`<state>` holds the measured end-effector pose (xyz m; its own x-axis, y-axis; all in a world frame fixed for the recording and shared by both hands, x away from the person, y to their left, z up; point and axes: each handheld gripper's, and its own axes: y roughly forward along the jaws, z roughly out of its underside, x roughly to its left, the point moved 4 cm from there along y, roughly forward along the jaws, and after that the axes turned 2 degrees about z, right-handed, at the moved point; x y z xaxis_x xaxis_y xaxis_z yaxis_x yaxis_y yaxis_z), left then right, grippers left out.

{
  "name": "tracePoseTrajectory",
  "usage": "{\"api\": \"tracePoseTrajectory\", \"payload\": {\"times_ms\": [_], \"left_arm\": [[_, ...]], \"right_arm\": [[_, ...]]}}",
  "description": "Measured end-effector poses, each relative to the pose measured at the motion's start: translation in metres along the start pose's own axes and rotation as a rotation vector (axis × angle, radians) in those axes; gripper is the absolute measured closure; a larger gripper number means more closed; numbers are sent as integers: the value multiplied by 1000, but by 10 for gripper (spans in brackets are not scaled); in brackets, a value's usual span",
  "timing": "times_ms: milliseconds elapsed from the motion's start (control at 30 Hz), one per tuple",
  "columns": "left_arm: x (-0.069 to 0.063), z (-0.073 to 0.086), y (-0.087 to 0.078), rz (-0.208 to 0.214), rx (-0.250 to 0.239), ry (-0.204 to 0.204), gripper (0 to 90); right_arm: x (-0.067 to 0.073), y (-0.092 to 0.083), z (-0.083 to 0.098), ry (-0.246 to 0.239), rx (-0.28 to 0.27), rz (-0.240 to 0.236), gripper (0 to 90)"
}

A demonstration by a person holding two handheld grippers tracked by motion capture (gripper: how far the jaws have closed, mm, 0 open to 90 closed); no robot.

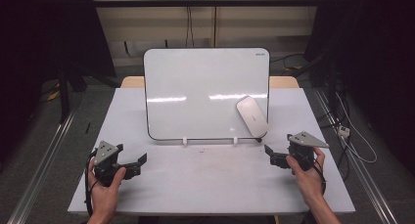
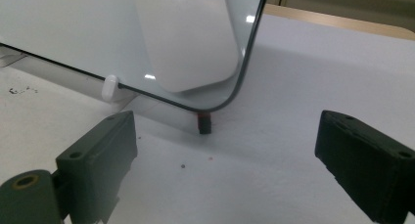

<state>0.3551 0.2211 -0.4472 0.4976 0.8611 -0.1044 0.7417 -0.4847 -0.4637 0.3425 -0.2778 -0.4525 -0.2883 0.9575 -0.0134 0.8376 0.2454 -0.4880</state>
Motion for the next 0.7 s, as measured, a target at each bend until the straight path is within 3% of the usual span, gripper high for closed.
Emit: {"api": "tracePoseTrajectory", "payload": {"times_ms": [333,567,700], "left_arm": [[1,-1,-1,7,1,2,59],[2,-3,1,13,-3,-2,59],[2,-3,0,14,-8,-6,59]], "right_arm": [[2,-9,14,-14,-23,19,94],[-6,-18,22,27,-51,42,97],[-5,-17,22,26,-52,39,97]]}}
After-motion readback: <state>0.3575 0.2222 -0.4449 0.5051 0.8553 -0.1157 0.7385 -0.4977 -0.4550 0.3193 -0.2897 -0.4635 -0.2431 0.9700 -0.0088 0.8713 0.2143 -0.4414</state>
